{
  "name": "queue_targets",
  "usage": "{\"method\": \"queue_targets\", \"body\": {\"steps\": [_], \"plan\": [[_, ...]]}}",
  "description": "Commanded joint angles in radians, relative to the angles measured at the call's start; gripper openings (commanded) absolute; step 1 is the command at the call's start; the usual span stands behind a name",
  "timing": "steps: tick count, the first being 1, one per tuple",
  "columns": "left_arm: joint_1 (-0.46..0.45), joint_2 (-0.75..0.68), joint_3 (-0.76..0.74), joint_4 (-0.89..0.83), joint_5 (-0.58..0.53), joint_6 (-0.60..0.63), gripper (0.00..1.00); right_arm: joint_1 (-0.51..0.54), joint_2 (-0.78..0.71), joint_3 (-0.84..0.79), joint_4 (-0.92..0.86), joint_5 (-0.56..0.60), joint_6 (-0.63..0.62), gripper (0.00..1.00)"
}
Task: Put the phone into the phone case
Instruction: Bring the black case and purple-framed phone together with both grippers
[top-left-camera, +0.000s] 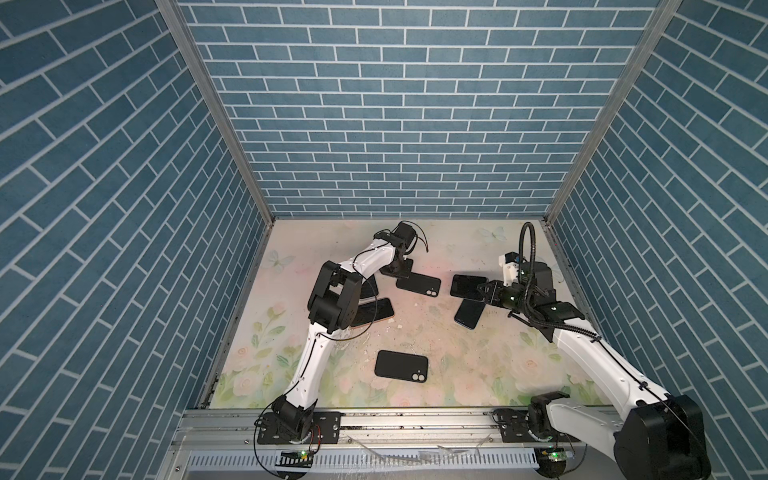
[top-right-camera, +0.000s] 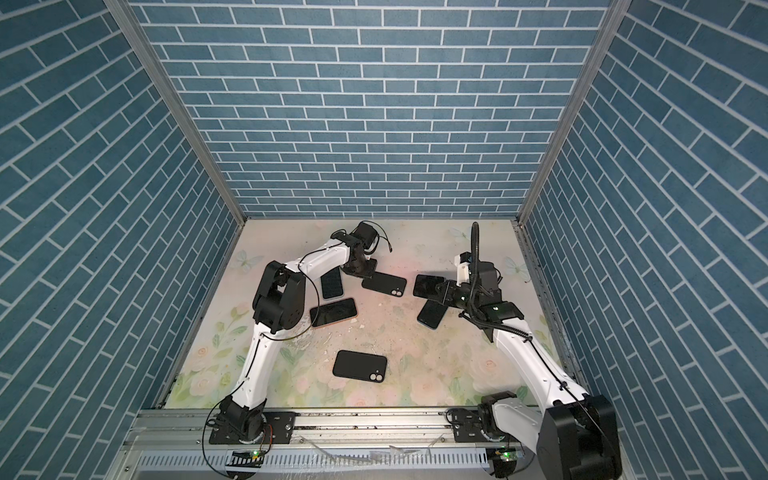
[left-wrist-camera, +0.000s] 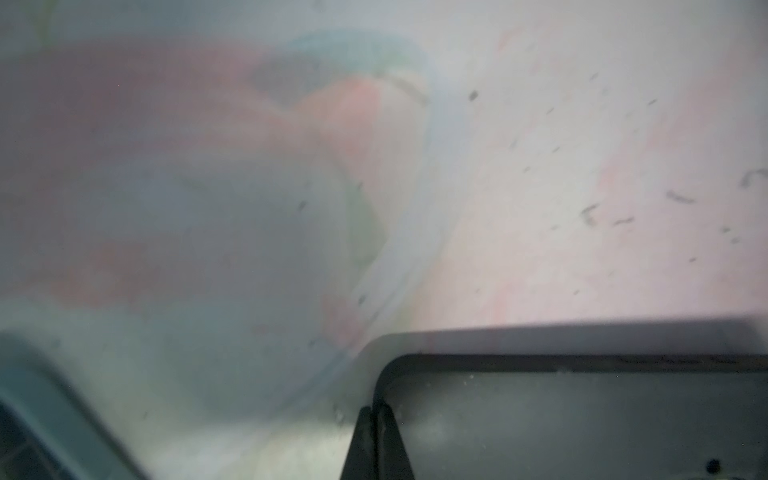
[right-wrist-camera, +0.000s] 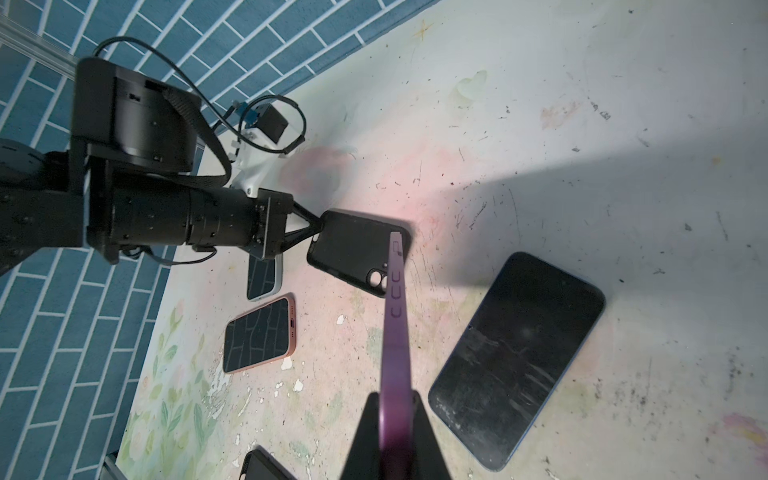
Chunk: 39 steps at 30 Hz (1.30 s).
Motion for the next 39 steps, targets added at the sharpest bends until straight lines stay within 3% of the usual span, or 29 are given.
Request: {"method": "queue_targets", "body": {"steps": [1, 9, 16, 22, 31, 39], "plan": [[0.005, -0.048, -0.065, -0.014, -0.075, -0.190, 0.00, -0.003, 0.033, 0.055, 0.079, -0.054, 0.021, 0.00], [0.005, -0.079, -0.162, 0.049, 0.025, -0.307, 0.09, -0.003, 0.130, 0.112, 0.105, -0.137, 0.050, 0.00], [0.007, -0.075, -0.160, 0.067, 0.088, -0.321, 0.27, -0.005, 0.190, 0.150, 0.123, -0.185, 0.071, 0.00], [0.046, -0.209, -0.234, 0.160, 0.119, -0.303, 0.40, -0.003, 0.282, 0.225, 0.102, -0.257, 0.073, 0.00], [0.142, -0.414, -0.427, 0.330, 0.253, -0.239, 0.77, 0.038, 0.498, 0.392, 0.095, -0.353, 0.116, 0.00], [0.164, -0.411, -0.622, 0.620, 0.430, -0.374, 0.81, 0.107, 0.696, 0.548, 0.048, -0.377, 0.125, 0.00]]}}
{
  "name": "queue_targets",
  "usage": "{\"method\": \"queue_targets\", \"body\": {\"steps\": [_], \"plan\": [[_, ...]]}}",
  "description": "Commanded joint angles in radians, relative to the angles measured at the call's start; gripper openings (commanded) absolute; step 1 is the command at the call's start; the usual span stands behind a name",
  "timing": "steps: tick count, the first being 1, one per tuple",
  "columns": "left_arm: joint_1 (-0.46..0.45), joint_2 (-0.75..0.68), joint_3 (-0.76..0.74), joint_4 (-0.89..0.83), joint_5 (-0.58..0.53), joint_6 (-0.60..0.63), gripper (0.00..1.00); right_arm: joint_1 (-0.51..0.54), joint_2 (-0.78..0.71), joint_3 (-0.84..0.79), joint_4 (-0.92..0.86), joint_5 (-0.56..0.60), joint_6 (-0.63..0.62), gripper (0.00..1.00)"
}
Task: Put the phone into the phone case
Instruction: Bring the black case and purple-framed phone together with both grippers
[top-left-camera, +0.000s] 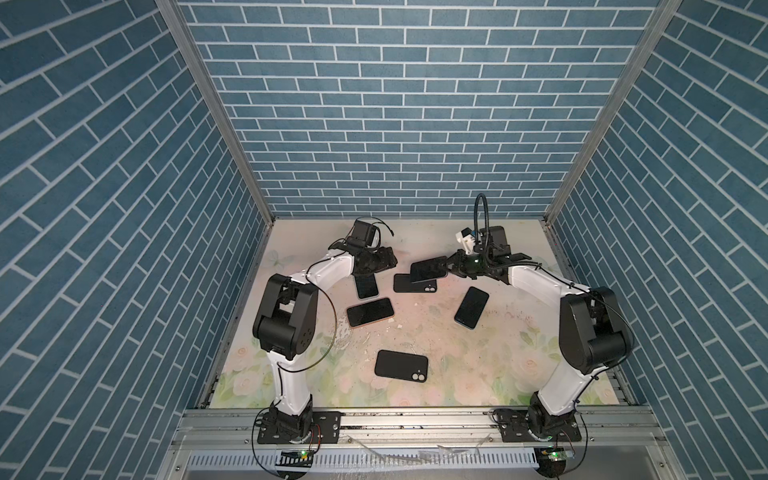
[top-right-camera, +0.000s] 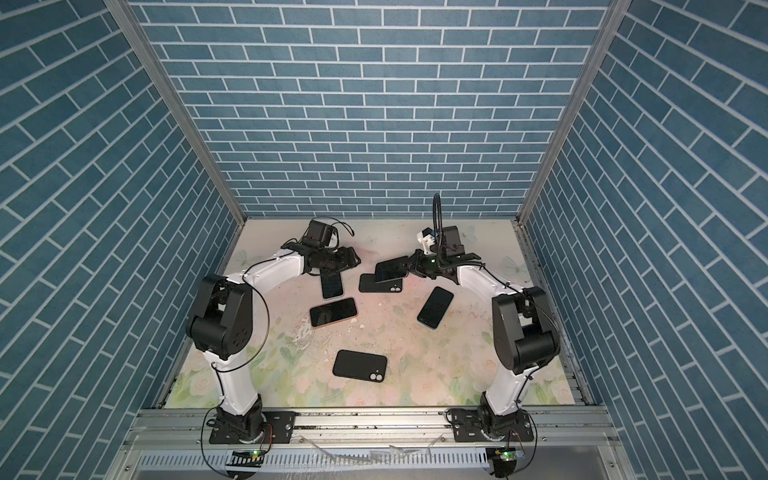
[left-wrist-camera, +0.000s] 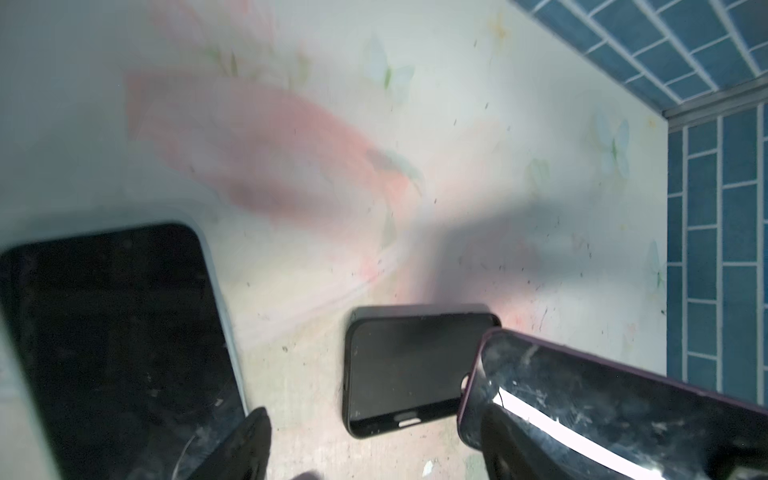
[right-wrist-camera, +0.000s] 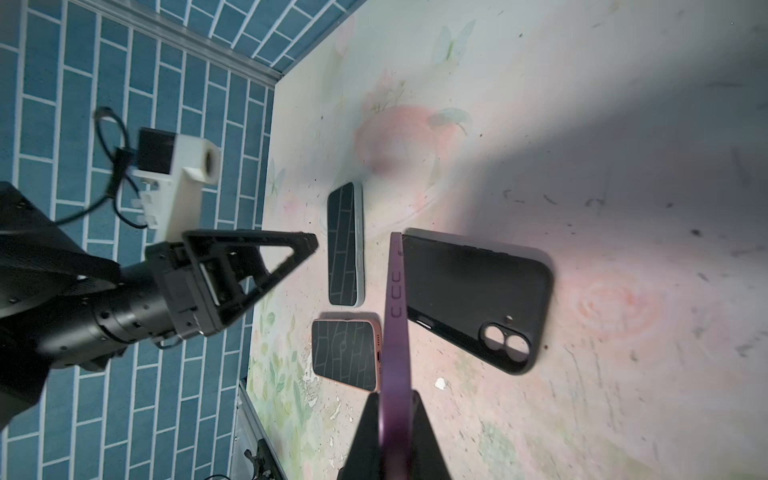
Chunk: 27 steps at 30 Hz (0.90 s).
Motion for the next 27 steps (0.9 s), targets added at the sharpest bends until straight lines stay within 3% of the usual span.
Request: {"method": "queue_targets", "body": {"steps": [1, 15, 27], "plan": [[0.005, 0.026, -0.054, 0.152, 0.104, -0.074, 0.81, 0.019, 0.046, 0.061, -0.006, -0.054, 0.021, 0.00], [-0.015, 0.113, -0.116, 0.265, 0.158, -0.193, 0.80, 0.029, 0.231, 0.173, -0.124, -0.095, 0.012, 0.00], [-0.033, 0.175, -0.121, 0.307, 0.171, -0.244, 0.79, 0.029, 0.293, 0.170, -0.234, -0.016, -0.075, 0.00]]}}
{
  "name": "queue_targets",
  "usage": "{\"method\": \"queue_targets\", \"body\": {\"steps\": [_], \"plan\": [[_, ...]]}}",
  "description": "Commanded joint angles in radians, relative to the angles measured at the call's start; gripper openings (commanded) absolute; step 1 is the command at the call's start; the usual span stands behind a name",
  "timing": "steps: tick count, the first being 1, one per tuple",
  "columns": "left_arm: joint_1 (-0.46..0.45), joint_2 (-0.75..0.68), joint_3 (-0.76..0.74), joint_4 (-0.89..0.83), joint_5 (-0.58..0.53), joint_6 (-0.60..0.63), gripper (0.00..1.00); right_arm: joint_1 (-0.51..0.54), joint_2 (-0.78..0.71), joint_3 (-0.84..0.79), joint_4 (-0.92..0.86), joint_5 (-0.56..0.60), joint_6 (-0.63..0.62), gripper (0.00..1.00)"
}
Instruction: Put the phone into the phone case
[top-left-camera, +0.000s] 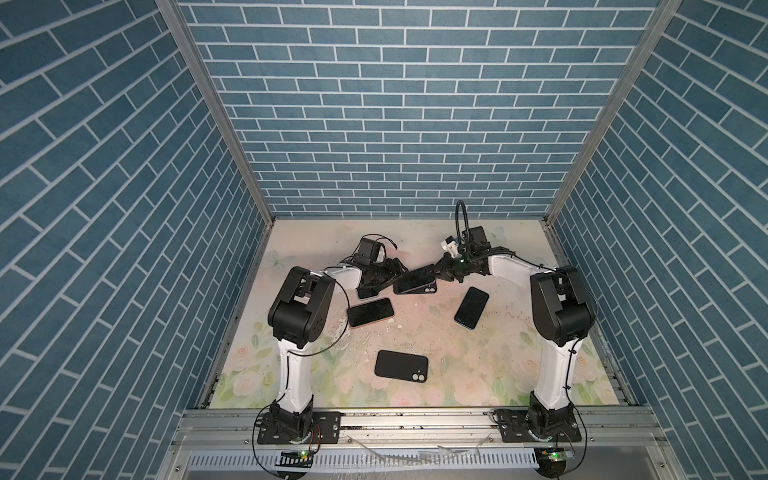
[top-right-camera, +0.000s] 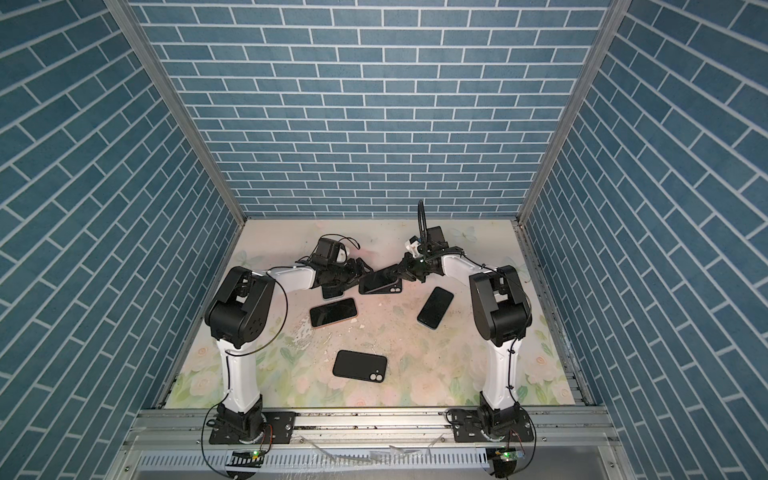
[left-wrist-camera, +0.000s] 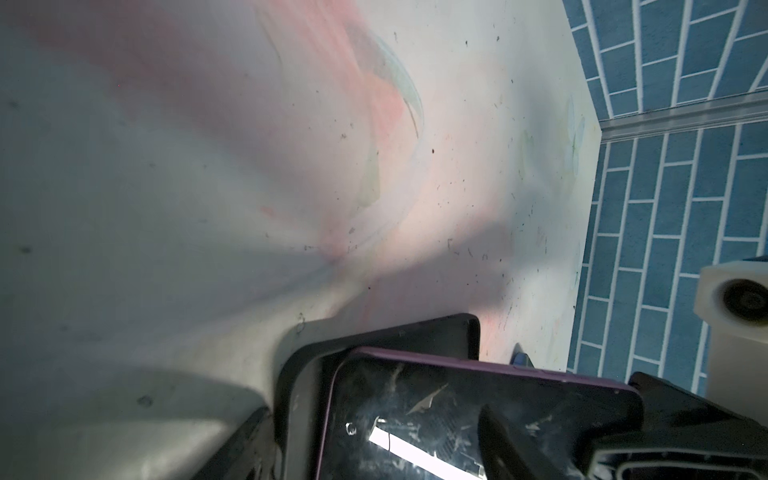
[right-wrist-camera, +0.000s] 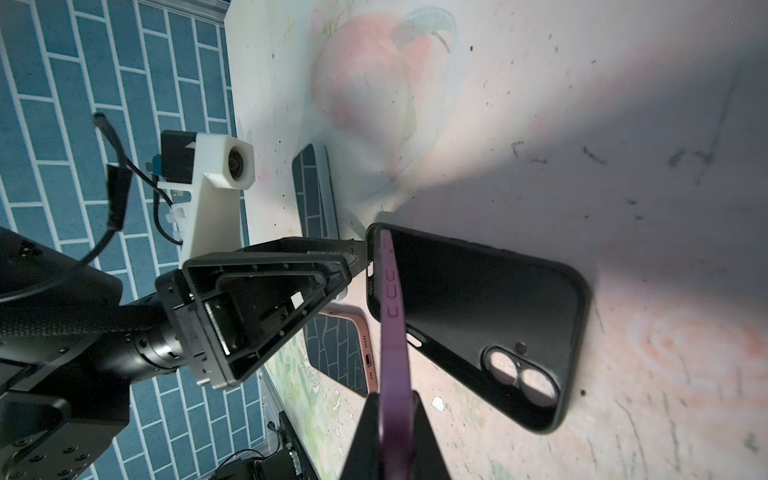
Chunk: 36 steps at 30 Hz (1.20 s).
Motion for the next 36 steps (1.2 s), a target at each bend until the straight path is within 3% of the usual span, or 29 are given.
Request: {"method": "queue_targets", "body": {"steps": [1, 26, 36], "plan": [[-0.011, 0.046, -0.013, -0.022, -0.003, -0.016, 0.79, 0.008, 0.058, -0.002, -0.110, 0.069, -0.083, 0.00], [-0.059, 0.019, -0.106, 0.076, -0.056, -0.159, 0.75, 0.024, 0.066, -0.158, 0.047, 0.293, -0.062, 0.17], [-0.059, -0.001, -0.167, 0.131, -0.084, -0.218, 0.75, 0.046, 0.000, -0.215, 0.053, 0.358, -0.098, 0.33]]}}
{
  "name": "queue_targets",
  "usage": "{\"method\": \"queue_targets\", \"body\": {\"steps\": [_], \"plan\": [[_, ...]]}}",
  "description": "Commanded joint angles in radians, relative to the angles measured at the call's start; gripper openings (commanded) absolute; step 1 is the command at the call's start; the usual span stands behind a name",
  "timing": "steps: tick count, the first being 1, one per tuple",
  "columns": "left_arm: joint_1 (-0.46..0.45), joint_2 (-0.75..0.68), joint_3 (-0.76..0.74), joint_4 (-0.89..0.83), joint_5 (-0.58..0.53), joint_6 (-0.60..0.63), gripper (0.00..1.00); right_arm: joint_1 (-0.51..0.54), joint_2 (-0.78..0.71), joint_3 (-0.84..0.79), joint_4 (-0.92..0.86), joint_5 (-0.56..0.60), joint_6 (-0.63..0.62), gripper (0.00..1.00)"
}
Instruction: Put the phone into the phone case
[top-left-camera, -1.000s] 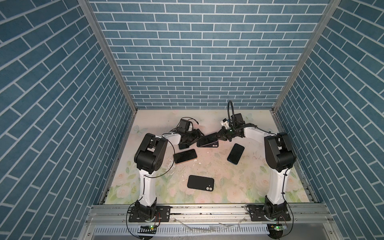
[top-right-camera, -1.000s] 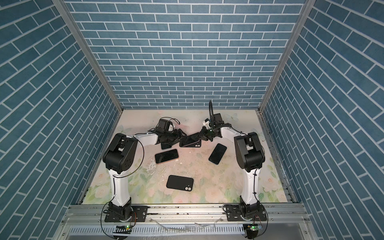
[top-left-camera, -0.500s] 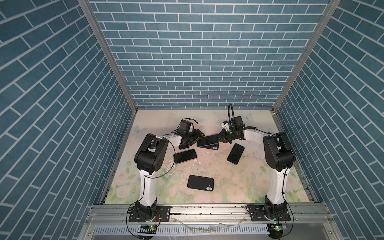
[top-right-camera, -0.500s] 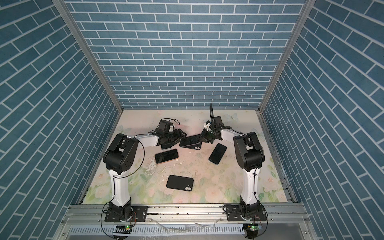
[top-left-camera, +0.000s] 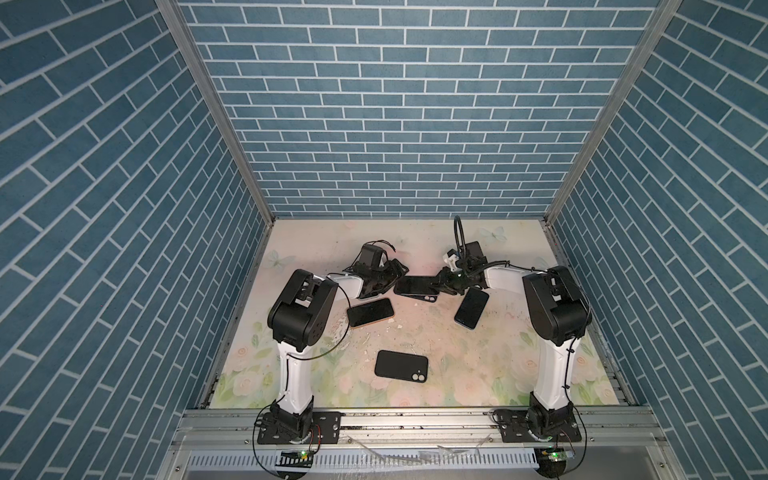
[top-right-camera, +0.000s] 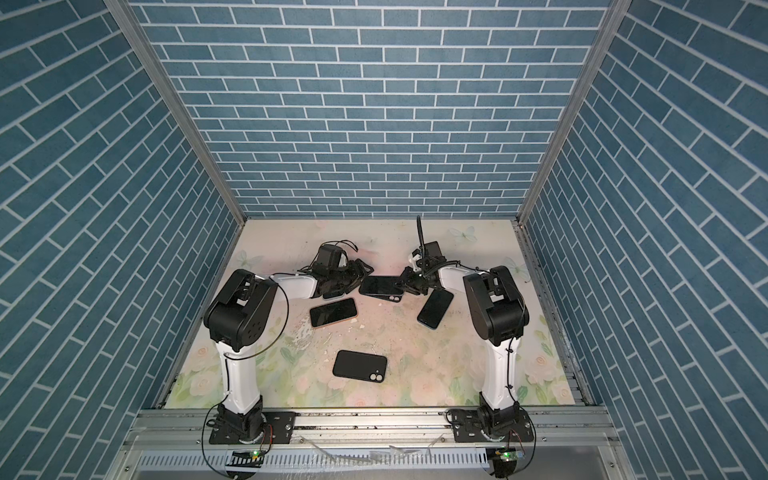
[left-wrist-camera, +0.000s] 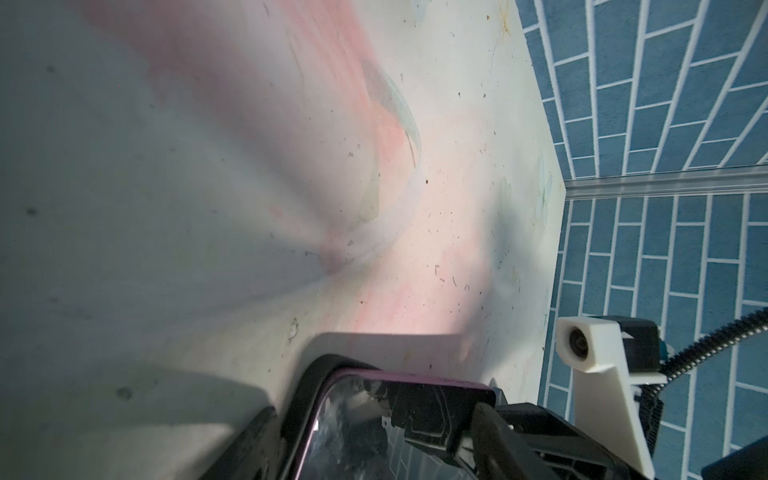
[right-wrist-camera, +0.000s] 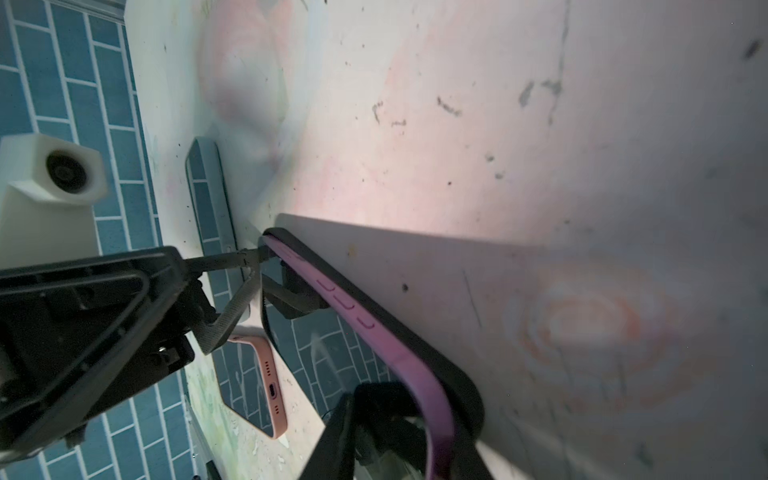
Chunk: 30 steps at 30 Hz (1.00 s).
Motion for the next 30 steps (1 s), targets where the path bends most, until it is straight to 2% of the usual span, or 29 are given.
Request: {"method": "queue_targets", "body": {"steps": [1, 5, 9, 14, 17, 20, 25, 30], "plan": [[-0.023, 0.025, -0.046, -0.089, 0.000, -0.036, 0.75, 0.017, -0.006, -0.041, -0.108, 0.173, -0.092, 0.34], [-0.023, 0.015, -0.055, -0.086, -0.009, -0.043, 0.75, 0.023, -0.023, -0.040, -0.127, 0.204, -0.115, 0.38], [-0.024, -0.003, -0.071, -0.084, -0.026, -0.046, 0.72, 0.023, -0.036, -0.026, -0.149, 0.226, -0.131, 0.37], [-0.025, -0.006, -0.081, -0.069, -0.018, -0.067, 0.57, 0.023, -0.037, -0.001, -0.171, 0.223, -0.140, 0.28], [-0.028, -0.005, -0.088, -0.062, -0.019, -0.068, 0.53, 0.023, -0.030, 0.017, -0.186, 0.213, -0.150, 0.20], [-0.033, -0.011, -0.097, -0.056, -0.026, -0.106, 0.48, 0.022, -0.019, 0.042, -0.214, 0.204, -0.159, 0.16], [-0.040, -0.030, -0.113, -0.048, -0.052, -0.132, 0.45, 0.023, -0.035, 0.049, -0.244, 0.193, -0.156, 0.07], [-0.046, -0.036, -0.113, -0.045, -0.075, -0.147, 0.45, 0.023, -0.073, 0.020, -0.259, 0.176, -0.111, 0.03]]}}
